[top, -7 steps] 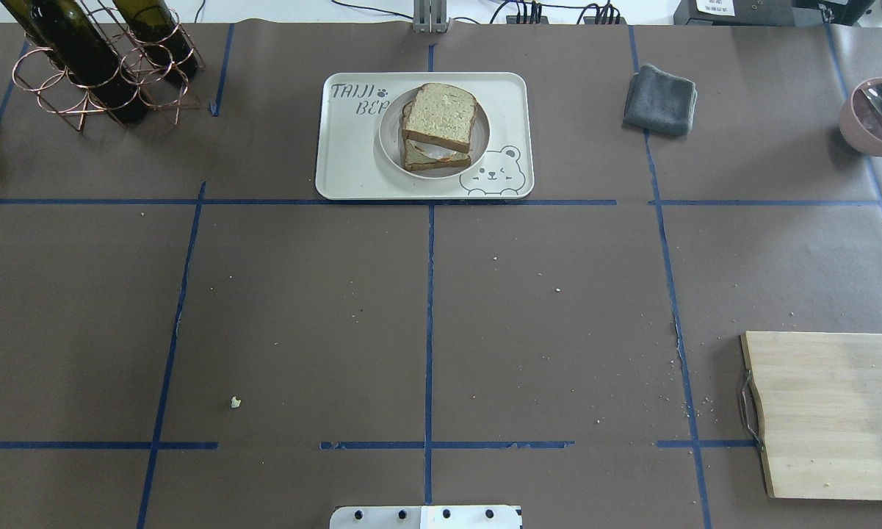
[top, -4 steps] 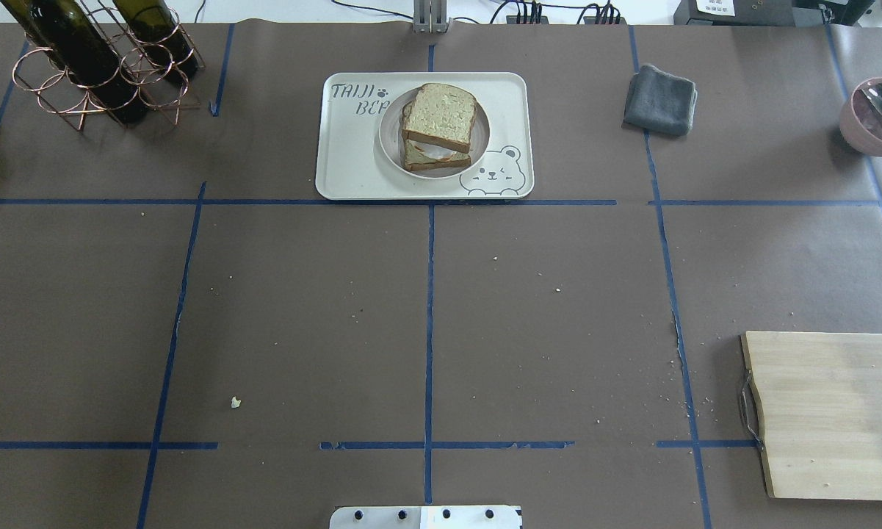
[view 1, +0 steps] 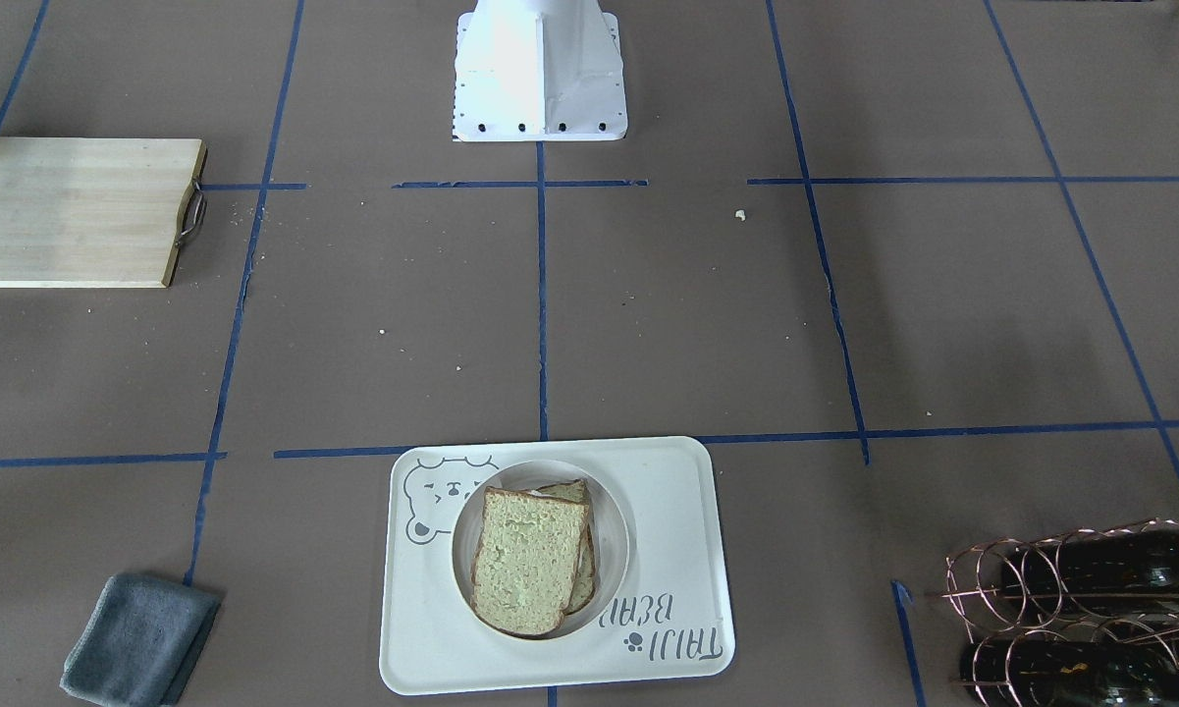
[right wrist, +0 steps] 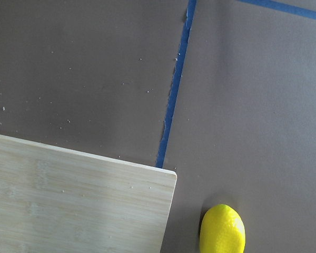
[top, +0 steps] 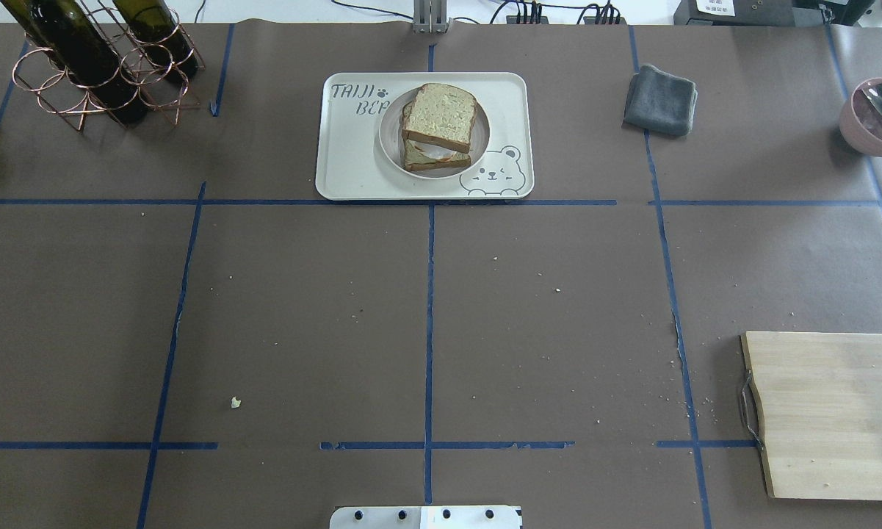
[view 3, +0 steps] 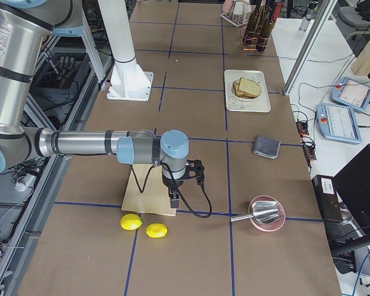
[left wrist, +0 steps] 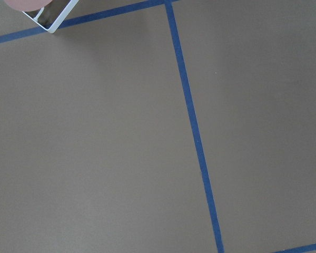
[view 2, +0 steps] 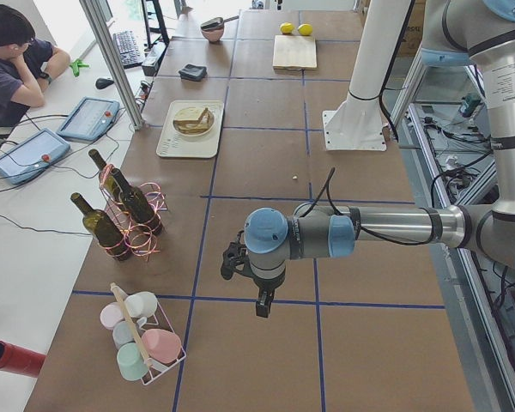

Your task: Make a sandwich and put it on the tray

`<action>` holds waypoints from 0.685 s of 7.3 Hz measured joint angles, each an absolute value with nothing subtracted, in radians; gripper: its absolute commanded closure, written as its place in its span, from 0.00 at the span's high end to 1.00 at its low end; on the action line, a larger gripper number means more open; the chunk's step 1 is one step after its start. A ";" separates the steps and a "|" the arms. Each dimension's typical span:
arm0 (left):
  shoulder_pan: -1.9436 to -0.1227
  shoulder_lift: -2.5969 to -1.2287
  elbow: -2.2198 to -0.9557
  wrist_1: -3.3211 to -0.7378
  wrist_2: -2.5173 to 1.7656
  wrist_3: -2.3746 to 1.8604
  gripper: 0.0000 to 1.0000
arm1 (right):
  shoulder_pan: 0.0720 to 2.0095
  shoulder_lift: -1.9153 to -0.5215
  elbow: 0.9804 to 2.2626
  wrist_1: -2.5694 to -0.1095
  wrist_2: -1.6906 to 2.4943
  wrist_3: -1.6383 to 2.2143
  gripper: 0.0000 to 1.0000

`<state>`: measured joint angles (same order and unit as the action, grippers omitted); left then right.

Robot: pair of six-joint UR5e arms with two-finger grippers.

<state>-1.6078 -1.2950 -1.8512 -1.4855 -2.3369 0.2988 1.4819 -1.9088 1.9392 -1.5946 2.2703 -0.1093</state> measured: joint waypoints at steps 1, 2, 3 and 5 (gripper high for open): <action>-1.610 -1.294 -1.858 -1.485 -2.337 0.299 1.00 | 1.482 -1.911 1.940 -1.593 2.272 -0.110 1.00; -1.614 -1.293 -1.870 -1.488 -2.339 0.306 1.00 | 1.482 -1.912 1.940 -1.593 2.273 -0.110 1.00; -1.622 -1.291 -1.874 -1.490 -2.340 0.326 1.00 | 1.482 -1.912 1.940 -1.592 2.274 -0.110 1.00; -1.638 -1.289 -1.871 -1.490 -2.340 0.360 1.00 | 1.482 -1.911 1.940 -1.593 2.277 -0.110 1.00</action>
